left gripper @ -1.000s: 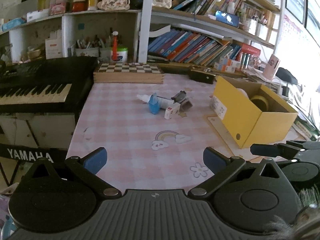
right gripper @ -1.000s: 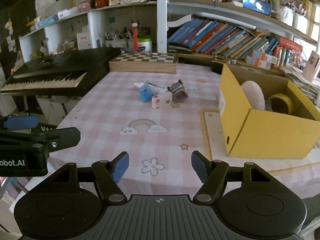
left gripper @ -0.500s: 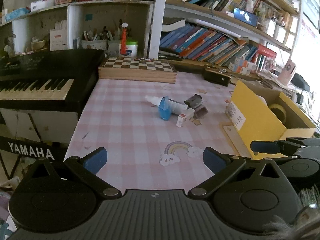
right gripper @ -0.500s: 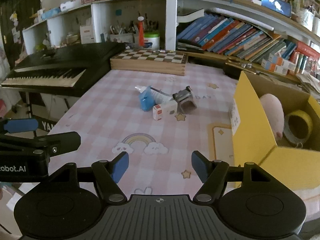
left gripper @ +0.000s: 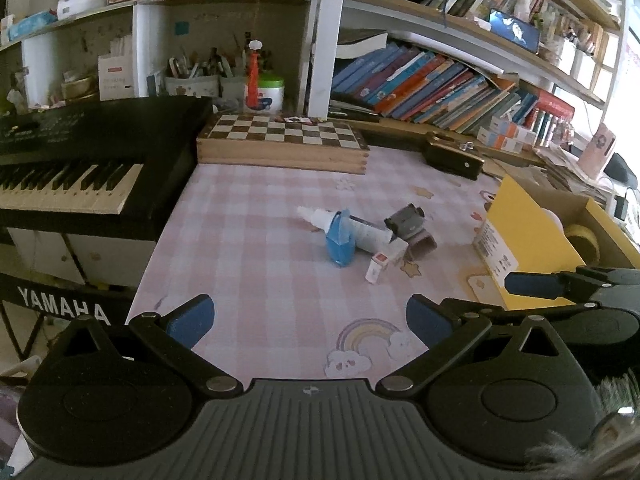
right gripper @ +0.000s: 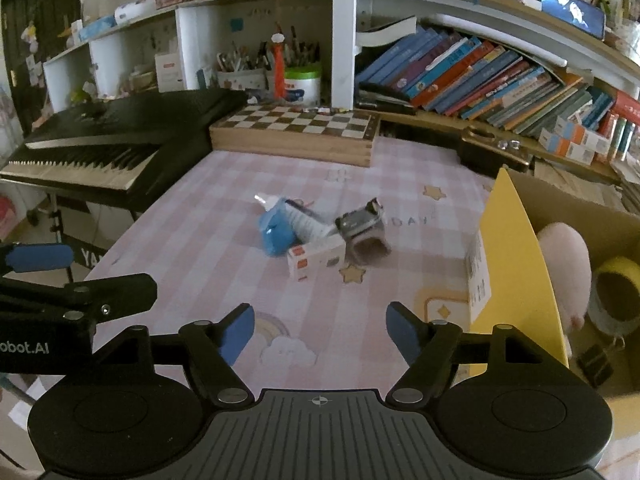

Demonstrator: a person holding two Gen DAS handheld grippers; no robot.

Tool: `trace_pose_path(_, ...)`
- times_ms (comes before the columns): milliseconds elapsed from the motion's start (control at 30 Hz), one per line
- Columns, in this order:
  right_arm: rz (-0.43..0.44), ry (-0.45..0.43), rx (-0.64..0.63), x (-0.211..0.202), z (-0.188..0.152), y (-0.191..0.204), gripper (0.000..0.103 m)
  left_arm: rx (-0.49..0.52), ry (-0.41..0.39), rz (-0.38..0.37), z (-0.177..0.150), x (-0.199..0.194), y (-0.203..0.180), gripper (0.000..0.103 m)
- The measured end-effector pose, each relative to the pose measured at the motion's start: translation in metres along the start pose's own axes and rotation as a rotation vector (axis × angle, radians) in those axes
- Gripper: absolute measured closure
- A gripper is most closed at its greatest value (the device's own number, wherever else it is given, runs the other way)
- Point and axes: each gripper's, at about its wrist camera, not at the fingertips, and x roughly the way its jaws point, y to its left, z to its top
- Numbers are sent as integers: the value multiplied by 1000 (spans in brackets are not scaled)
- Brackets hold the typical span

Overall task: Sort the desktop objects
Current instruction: 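Move both open grippers back toward the remaining items on the table, then grasp the blue translucent plastic piece with the left gripper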

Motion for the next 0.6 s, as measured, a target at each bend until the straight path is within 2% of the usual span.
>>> trace_pose_path(367, 19, 19, 0, 32, 21, -13, 28, -1, 26, 17, 19, 33, 3, 0)
trace_pose_path(600, -17, 16, 52, 48, 33, -32, 28, 36, 26, -5, 33, 65, -3, 4)
